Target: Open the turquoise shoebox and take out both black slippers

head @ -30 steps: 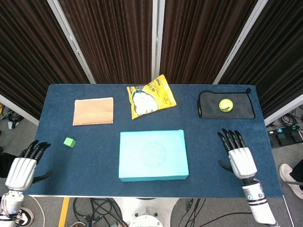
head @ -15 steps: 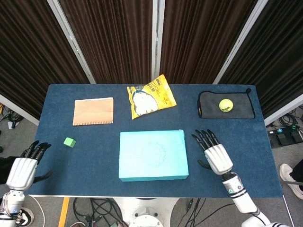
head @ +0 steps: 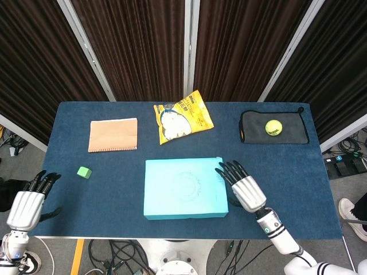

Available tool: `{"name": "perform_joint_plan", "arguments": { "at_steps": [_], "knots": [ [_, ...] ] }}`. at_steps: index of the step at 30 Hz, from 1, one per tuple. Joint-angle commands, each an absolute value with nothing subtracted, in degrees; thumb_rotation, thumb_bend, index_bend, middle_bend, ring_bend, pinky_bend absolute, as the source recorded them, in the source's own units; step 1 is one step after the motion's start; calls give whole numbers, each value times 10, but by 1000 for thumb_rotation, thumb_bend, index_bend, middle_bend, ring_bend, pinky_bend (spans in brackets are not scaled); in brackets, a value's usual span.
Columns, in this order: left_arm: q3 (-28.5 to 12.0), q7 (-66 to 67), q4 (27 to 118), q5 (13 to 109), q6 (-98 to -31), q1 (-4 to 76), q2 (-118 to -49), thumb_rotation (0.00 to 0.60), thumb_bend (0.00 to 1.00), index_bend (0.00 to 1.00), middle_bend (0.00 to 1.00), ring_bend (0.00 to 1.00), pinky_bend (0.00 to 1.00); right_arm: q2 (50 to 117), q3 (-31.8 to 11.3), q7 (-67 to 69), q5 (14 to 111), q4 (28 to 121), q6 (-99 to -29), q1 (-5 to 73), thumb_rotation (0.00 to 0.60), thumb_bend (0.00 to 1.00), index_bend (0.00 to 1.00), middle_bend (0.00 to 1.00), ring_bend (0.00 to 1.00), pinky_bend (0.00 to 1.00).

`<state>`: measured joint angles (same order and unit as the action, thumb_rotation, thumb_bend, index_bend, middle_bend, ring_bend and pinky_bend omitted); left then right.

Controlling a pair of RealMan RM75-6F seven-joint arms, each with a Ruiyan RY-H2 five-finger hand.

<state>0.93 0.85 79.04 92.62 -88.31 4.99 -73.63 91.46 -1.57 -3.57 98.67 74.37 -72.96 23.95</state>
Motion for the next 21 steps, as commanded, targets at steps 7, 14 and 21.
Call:
{"name": "perform_joint_plan", "arguments": {
  "at_steps": [7,14,21],
  "knots": [
    [11,10,791,928,-882,51,-737,600,12,157,156,81,283,920,0,-30,997,754,-728,249,600,64,0,0,0,0],
    [11,10,790,929,-882,51,-737,600,13,157,156,81,283,924,11,-26,1000,773,-721,256,600,57,0,0,0,0],
    [12,7,787,928,-881,50,-737,600,13,157,156,81,283,895,23,-24,999,812,-731,248,600,65,0,0,0,0]
  ]
}}
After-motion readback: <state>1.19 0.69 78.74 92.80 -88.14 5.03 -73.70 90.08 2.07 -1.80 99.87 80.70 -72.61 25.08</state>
